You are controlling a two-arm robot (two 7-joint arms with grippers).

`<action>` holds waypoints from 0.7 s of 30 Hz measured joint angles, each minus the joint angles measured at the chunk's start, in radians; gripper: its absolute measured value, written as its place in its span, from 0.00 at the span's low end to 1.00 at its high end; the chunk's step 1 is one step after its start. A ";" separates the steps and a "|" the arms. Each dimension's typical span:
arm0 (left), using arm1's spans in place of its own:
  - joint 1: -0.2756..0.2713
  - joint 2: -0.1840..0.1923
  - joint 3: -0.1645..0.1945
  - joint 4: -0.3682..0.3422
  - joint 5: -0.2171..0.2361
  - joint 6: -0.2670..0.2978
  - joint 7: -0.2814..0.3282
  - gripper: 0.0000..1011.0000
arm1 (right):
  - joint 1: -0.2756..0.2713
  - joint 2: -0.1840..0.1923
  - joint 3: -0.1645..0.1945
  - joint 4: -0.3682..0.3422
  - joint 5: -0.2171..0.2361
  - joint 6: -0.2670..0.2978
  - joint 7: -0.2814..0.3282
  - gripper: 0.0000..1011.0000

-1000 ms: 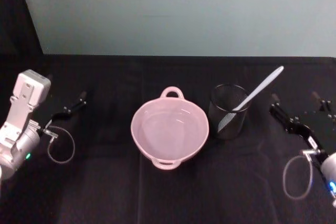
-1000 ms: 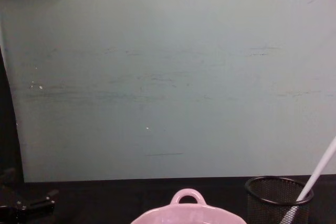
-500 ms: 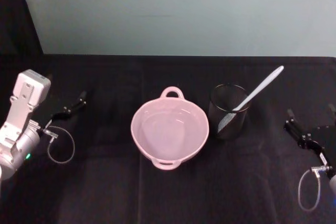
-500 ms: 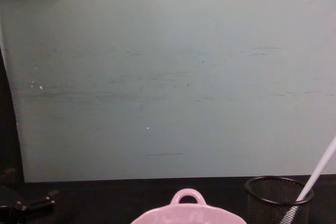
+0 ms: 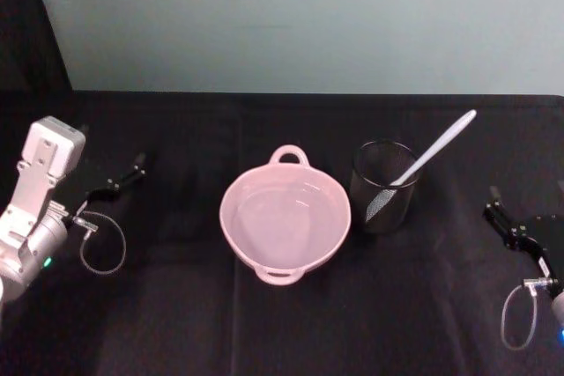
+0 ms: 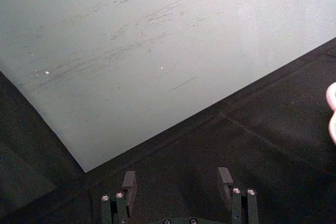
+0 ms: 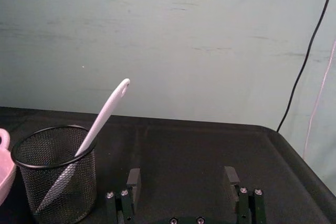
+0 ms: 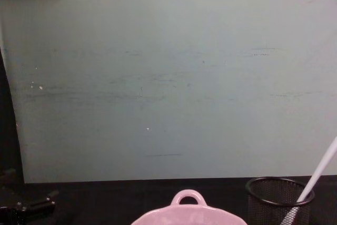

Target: Use the one hand to pick up the spoon and stir the clear water in the bowl.

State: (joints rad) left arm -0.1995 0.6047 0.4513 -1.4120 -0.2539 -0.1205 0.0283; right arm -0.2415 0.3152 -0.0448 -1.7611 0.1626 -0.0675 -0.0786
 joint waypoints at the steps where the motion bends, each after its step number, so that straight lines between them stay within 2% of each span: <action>1: 0.000 0.000 0.000 0.000 0.000 0.000 0.000 1.00 | 0.000 0.000 0.000 -0.001 0.000 0.000 0.000 0.99; 21: 0.000 0.000 0.000 0.000 0.000 0.000 0.000 1.00 | -0.005 0.004 -0.001 -0.009 0.001 0.000 0.000 0.99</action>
State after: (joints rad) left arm -0.1995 0.6047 0.4514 -1.4120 -0.2540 -0.1205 0.0283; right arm -0.2460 0.3189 -0.0461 -1.7705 0.1633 -0.0674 -0.0788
